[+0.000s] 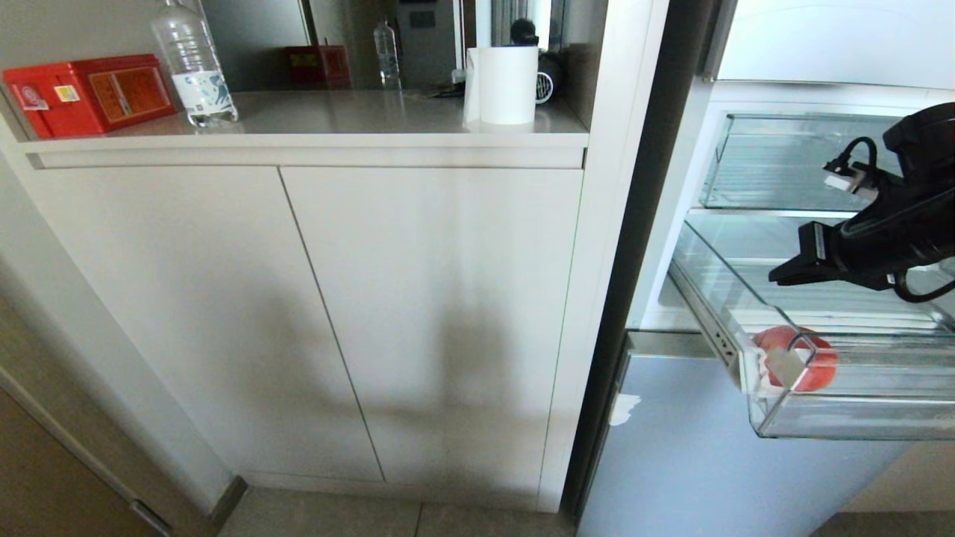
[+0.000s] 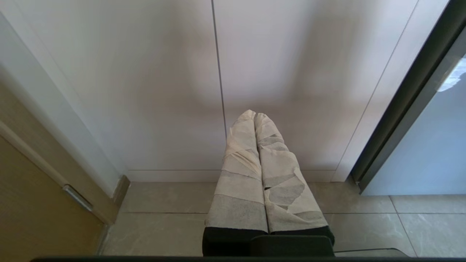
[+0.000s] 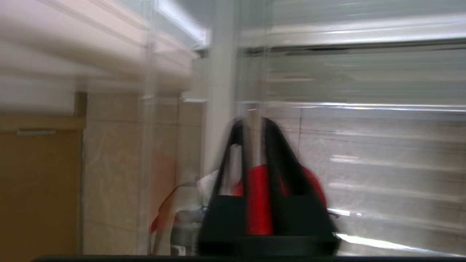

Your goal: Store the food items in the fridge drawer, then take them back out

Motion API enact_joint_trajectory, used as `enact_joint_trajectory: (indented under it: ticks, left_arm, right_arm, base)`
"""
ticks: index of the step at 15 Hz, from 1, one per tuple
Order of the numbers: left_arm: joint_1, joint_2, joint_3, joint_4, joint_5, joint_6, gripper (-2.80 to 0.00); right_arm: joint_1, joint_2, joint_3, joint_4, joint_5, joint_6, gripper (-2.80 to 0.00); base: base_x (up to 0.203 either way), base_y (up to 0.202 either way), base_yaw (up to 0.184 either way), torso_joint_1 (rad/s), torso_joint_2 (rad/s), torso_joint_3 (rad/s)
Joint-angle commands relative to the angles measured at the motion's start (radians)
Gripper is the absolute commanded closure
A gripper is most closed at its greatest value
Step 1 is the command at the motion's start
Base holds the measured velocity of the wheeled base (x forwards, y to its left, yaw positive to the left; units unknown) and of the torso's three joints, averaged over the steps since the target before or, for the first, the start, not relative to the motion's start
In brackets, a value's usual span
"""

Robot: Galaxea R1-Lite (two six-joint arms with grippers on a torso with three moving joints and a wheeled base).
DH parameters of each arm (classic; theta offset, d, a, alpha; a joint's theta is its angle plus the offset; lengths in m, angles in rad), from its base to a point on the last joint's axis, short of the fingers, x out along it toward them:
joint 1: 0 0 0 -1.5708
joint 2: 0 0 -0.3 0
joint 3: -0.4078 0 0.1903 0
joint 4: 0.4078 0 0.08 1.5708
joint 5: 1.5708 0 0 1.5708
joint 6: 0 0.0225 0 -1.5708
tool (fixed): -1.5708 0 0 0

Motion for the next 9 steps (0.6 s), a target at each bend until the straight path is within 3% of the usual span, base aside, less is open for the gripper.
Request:
enact_joint_trajectory:
  ticks: [1, 3, 5, 9]
  left_arm:
    - [-0.001, 0.000, 0.000, 0.000, 0.000, 0.000, 0.00]
    - [0.000, 0.001, 0.000, 0.000, 0.001, 0.000, 0.00]
    - [0.000, 0.000, 0.000, 0.000, 0.000, 0.000, 0.00]
    - [0.001, 0.001, 0.000, 0.000, 0.000, 0.000, 0.00]
  right_arm:
    - [0.001, 0.017, -0.013, 0.004, -0.022, 0.000, -2.80]
    - [-0.016, 0.005, -0.012, 0.005, -0.029, -0.002, -2.80]
    - [-0.017, -0.009, -0.016, 0.065, -0.094, -0.003, -2.80]
    - [-0.027, 0.000, -0.027, 0.135, -0.105, -0.008, -2.80]
  base:
    - [0.000, 0.000, 0.000, 0.000, 0.00, 0.000]
    - [0.000, 0.000, 0.000, 0.000, 0.00, 0.000]
    - [0.000, 0.000, 0.000, 0.000, 0.00, 0.000]
    - [0.000, 0.000, 0.000, 0.000, 0.00, 0.000]
